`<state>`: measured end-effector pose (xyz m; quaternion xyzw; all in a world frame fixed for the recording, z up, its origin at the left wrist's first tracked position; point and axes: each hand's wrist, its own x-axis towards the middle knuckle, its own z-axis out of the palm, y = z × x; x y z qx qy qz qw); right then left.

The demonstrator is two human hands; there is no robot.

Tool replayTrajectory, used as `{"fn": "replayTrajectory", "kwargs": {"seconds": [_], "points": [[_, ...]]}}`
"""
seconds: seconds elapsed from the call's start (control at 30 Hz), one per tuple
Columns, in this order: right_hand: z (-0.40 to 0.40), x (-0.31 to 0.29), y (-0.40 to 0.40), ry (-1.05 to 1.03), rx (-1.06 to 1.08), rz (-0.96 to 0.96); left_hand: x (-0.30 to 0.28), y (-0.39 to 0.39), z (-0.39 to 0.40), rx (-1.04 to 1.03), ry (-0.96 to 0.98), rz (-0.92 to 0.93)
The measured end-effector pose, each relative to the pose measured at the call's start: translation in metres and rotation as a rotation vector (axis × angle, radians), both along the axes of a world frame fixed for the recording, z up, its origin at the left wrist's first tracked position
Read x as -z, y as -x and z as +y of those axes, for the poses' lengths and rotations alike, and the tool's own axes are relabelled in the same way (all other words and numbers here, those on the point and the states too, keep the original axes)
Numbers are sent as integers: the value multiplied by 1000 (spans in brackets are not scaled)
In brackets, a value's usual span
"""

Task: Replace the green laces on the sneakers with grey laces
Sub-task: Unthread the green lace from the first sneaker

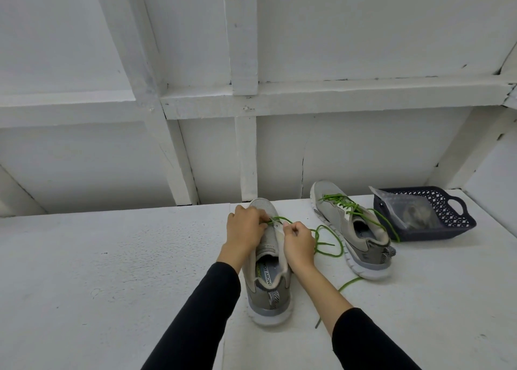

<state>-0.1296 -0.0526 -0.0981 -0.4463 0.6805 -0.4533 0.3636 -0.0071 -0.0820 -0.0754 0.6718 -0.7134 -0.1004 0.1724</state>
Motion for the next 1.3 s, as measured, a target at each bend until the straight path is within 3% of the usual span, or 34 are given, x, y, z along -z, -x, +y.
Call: {"fn": "replayTrajectory", "kwargs": {"seconds": [0.13,0.23,0.37,0.5,0.63,0.7,0.77,0.87,0.97,1.03,1.2,1.3], "points": [[-1,0,1,1,-1,-2,3,-4,2,4,41,-60],[0,0,1,8,-2,1,11,-10,1,23,13,90],[1,0,0,23,-8,11,15,-17,2,65,45,602],[1,1,-1,33,-18,24,-1,-10,16,-37,21,1147],[1,2,0,39,-26,11,-22,-20,12,-172,143,1788],[1,2,0,39,-26,10,-30,-36,8,-230,187,1892],[1,2,0,38,-23,8,-33,-51,7,-308,191,1678],[0,3,-1,34,-18,14,-21,-68,6,-344,143,1099],[-2,5,-1,34,-11,27,-3,-69,9,-313,-38,693],[-2,5,-1,31,-12,40,4,-64,11,-293,-135,619],[0,3,-1,48,-24,76,-5,-42,6,-132,34,507],[0,3,-2,52,-30,99,-10,-26,-1,-38,-19,402]]}}
